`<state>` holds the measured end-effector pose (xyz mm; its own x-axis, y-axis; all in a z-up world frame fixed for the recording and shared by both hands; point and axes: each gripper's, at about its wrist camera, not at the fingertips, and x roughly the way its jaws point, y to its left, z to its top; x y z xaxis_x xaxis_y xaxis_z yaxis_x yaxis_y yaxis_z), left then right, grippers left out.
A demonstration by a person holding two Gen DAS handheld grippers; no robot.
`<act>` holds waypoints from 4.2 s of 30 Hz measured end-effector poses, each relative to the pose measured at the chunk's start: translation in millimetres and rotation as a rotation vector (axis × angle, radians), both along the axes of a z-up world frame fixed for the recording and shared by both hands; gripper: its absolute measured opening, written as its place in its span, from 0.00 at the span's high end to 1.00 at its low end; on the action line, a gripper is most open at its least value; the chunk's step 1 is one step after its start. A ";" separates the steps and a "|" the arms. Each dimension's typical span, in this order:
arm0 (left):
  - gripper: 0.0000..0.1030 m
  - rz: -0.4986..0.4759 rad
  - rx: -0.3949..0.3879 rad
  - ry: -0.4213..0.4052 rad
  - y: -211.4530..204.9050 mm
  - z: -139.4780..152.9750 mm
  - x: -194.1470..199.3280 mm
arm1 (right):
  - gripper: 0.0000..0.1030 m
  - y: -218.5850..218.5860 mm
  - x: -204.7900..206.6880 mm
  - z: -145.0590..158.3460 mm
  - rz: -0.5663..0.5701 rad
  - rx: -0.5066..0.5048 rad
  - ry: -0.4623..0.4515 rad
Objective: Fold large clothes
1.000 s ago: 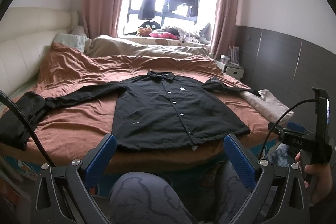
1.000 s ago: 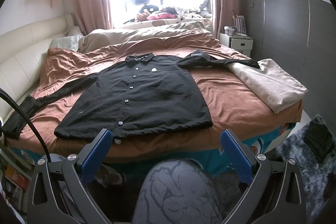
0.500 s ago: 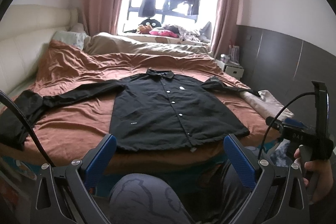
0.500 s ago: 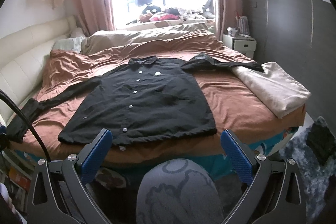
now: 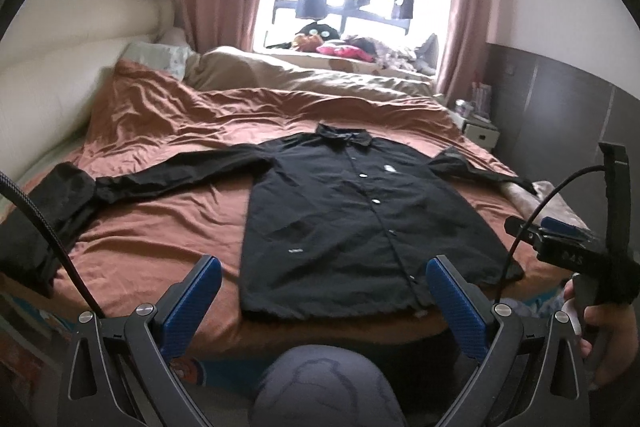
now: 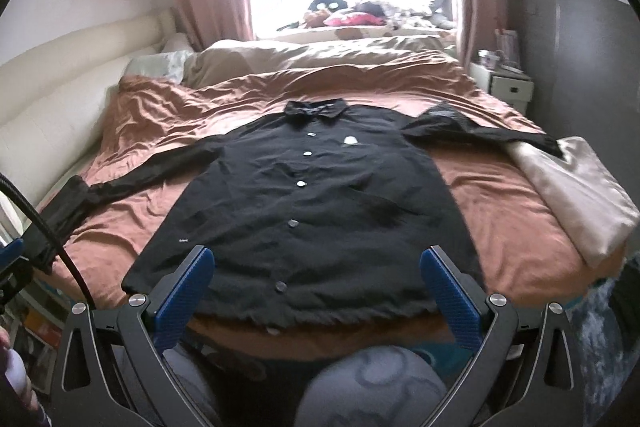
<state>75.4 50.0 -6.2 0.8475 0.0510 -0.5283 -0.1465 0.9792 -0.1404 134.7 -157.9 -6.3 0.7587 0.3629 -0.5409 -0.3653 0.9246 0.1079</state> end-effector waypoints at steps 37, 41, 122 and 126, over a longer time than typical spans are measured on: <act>0.06 0.414 -0.165 0.216 283.8 -76.5 183.3 | 0.01 166.2 285.6 -30.3 0.131 0.029 0.165; 0.06 0.466 -0.223 0.258 316.0 -101.4 193.9 | 0.02 187.3 315.3 -43.5 0.115 0.036 0.222; 0.90 -0.412 -0.177 0.092 -15.0 43.3 494.6 | 0.26 -42.7 426.5 -71.2 -0.225 0.643 0.514; 0.25 -0.454 -0.249 0.204 -19.2 0.3 503.0 | 0.26 -53.8 425.0 -73.7 -0.266 0.667 0.508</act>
<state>578.3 30.7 -5.9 0.6342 -0.4432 -0.6336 0.2340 0.8910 -0.3890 559.7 -211.7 -79.9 0.5885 0.5687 -0.5747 0.0923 0.6589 0.7466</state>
